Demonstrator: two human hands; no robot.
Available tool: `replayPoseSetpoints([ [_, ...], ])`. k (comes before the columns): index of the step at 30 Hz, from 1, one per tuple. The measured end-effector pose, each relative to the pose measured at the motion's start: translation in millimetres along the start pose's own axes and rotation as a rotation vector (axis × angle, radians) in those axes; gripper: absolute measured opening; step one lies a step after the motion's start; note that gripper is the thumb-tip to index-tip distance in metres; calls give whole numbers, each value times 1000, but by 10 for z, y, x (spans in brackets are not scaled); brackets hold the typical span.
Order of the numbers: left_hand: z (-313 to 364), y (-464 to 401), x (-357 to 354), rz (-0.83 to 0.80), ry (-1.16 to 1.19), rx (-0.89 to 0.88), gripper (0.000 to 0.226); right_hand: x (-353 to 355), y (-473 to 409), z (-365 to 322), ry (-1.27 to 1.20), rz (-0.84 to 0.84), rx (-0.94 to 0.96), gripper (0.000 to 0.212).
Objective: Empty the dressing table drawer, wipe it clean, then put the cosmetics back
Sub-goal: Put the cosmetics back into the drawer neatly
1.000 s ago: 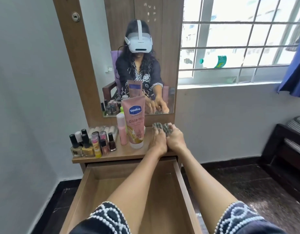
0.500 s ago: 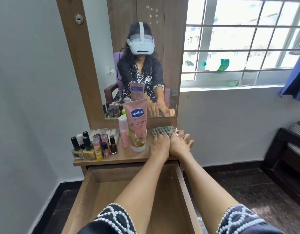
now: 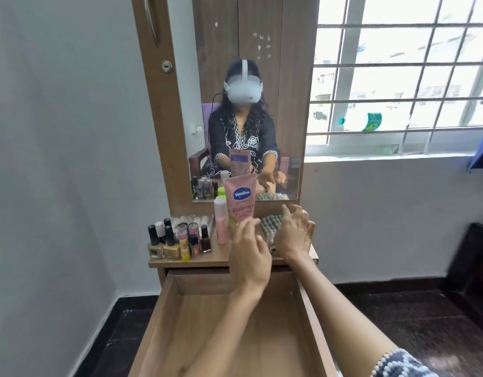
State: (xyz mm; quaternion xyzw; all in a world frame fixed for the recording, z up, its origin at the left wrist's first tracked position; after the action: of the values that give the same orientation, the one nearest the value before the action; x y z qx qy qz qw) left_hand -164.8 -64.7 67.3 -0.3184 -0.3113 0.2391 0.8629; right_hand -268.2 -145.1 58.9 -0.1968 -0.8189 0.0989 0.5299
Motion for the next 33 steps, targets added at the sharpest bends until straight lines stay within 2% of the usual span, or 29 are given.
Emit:
replayPoseSetpoints([
  [2,-83,-42,114,134,31,71,39,71,71,-129,-187,36,41,65],
  [3,-123,-63,152,151,32,102,42,98,105,-181,-290,36,44,63],
  [6,-212,-107,199,107,23,173,50,146,191,-307,-553,-28,9,57],
  [11,-330,-184,141,9,65,194,57,127,260,-444,-739,-134,-18,58],
  [17,-436,-218,30,-40,57,132,67,-23,269,-469,-756,-239,-27,60],
  [21,-436,-194,-15,-85,66,143,36,-143,260,-475,-732,-326,-36,61],
  [24,-433,-165,2,-75,72,115,35,-212,287,-476,-714,-350,-17,57],
  [29,-433,-144,19,-94,167,209,42,-294,294,-430,-766,-337,-2,57],
  [33,-388,-124,75,-121,149,192,47,-203,361,-406,-832,-315,16,57],
])
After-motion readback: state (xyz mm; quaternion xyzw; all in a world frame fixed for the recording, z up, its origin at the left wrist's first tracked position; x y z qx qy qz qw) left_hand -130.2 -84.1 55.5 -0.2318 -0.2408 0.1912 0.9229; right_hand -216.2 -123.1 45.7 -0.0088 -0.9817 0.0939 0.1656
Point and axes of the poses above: each hand's wrist, its own y-axis away from the middle knuckle, its own x-axis out of the back of the hand, z = x × y, the point moved 3 cm from there along -y, towards the middle knuckle, and after that the axes turned 4 degrees about -x, right-handed, at the moved point
